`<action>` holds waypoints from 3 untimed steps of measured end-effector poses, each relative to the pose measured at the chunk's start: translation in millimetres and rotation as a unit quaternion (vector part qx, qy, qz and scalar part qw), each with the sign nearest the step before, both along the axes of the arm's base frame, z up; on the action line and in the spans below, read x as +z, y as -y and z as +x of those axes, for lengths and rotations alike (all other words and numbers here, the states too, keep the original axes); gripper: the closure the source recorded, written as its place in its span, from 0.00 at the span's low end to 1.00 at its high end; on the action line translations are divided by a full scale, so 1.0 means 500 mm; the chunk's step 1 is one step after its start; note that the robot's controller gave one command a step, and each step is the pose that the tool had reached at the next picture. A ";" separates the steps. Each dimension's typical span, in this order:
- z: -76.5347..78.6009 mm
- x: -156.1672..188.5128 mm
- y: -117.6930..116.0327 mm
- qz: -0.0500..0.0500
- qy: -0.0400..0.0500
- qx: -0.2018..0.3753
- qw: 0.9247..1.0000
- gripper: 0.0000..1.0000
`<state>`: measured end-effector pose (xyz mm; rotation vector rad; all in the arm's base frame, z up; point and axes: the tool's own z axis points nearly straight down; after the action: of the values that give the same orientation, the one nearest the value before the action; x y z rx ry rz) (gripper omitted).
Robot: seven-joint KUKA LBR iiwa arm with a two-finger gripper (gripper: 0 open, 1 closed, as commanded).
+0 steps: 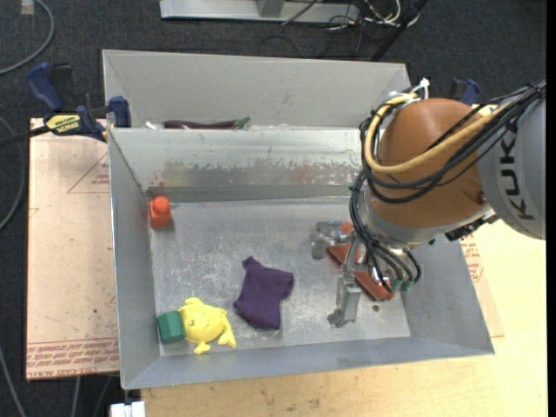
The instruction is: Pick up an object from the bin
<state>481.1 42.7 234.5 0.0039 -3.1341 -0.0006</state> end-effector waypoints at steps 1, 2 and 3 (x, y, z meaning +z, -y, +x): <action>0.003 0.008 0.001 0.000 0.004 -0.001 1.000 0.00; 0.084 -0.078 -0.085 0.001 0.008 -0.004 1.000 0.00; 0.086 -0.159 -0.132 0.003 0.002 0.044 0.999 0.00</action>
Offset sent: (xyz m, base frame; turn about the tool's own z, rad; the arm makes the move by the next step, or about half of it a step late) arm 0.0619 0.0718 -0.0742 0.0055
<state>523.9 108.8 155.1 0.1425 -3.1353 -0.0084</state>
